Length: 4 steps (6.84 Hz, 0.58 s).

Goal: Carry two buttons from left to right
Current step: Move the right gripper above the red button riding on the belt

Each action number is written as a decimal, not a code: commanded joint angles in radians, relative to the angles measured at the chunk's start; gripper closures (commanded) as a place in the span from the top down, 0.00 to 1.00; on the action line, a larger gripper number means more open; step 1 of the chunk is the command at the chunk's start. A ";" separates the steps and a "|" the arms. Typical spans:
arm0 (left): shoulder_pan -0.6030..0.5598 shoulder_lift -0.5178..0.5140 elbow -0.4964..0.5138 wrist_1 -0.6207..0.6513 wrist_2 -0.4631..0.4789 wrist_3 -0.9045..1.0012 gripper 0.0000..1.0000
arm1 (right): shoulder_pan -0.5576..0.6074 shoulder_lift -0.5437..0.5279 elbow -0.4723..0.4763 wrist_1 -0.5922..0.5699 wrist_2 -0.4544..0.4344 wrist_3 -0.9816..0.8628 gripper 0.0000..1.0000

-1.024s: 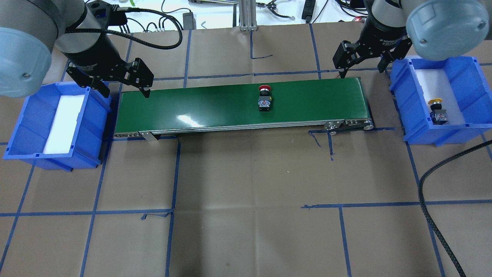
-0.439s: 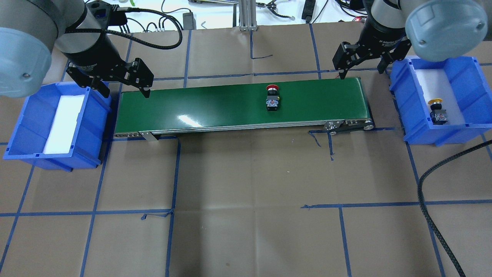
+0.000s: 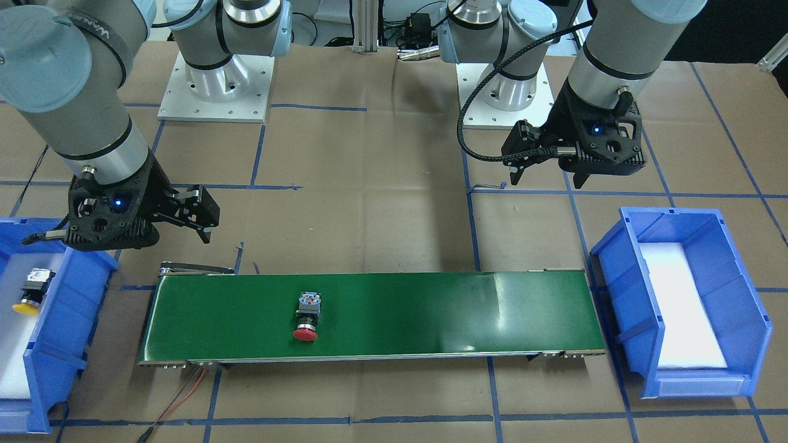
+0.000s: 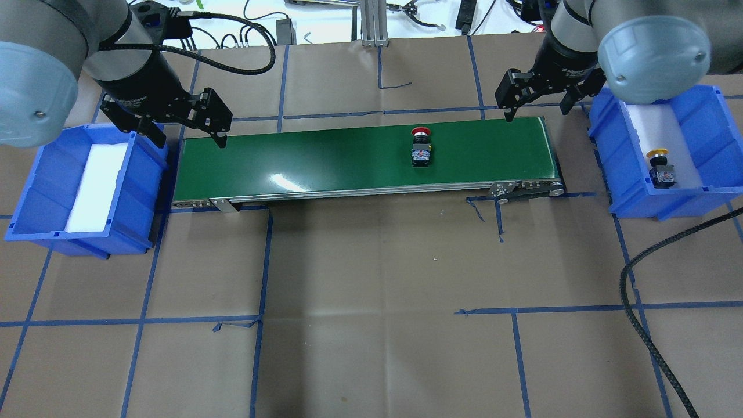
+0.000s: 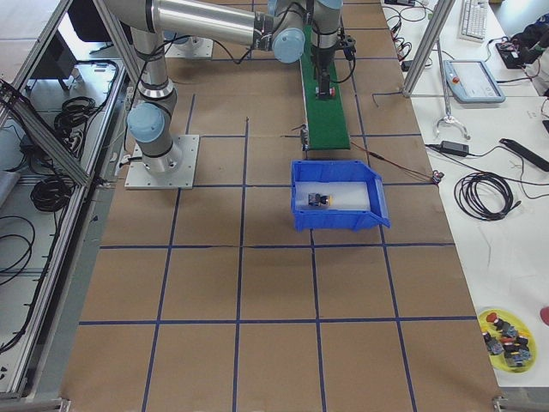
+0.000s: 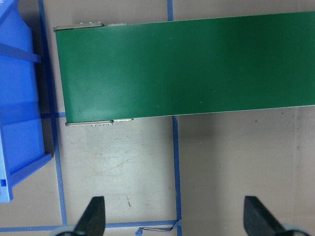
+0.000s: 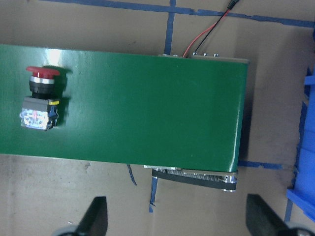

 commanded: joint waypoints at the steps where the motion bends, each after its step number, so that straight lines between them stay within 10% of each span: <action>1: 0.000 0.001 -0.001 0.000 0.000 0.001 0.99 | 0.004 0.026 0.072 -0.201 0.003 0.018 1.00; 4: -0.002 0.001 -0.001 0.000 0.000 0.001 0.99 | 0.007 0.095 0.066 -0.222 0.084 0.151 1.00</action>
